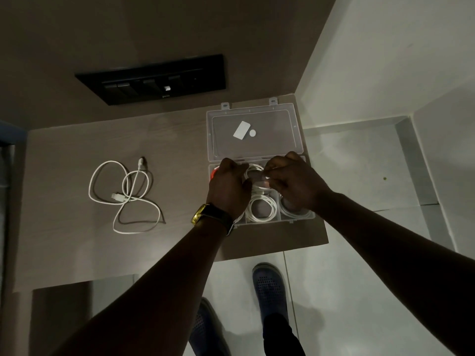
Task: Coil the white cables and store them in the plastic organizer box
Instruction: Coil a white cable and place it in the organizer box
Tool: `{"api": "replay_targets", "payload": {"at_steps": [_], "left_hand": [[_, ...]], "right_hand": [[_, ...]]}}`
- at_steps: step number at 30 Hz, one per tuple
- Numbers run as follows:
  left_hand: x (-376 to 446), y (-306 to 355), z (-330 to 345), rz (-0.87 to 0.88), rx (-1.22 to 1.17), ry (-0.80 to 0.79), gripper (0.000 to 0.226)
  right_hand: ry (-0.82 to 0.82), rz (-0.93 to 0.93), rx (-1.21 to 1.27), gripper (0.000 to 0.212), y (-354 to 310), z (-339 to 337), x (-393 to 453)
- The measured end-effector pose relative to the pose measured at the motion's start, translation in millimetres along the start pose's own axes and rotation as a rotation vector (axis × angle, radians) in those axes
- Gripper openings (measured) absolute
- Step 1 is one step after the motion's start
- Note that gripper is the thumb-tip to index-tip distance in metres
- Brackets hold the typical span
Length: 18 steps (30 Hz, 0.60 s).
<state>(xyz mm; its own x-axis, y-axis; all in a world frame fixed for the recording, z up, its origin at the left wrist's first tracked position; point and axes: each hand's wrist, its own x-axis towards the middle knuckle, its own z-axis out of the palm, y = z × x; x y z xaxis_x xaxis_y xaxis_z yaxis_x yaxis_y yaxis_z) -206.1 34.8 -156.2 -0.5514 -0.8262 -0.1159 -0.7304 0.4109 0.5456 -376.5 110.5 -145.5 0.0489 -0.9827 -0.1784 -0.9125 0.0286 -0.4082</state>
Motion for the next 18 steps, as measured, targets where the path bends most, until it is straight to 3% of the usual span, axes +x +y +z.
{"api": "replay_targets", "payload": {"at_steps": [7, 12, 18], "left_hand": [[1.8, 6.1, -1.8, 0.022, 0.028, -0.010, 0.027], [3.5, 15.0, -3.5, -0.031, 0.093, -0.031, 0.025], [-3.4, 9.7, -10.6, 0.000, 0.051, -0.030, 0.025]], "right_hand": [[0.024, 0.140, -0.010, 0.029, -15.6, -3.2, 13.5], [0.012, 0.150, -0.124, 0.025, -25.4, -3.0, 18.4], [0.044, 0.146, -0.087, 0.022, -24.1, -5.7, 5.9]]}}
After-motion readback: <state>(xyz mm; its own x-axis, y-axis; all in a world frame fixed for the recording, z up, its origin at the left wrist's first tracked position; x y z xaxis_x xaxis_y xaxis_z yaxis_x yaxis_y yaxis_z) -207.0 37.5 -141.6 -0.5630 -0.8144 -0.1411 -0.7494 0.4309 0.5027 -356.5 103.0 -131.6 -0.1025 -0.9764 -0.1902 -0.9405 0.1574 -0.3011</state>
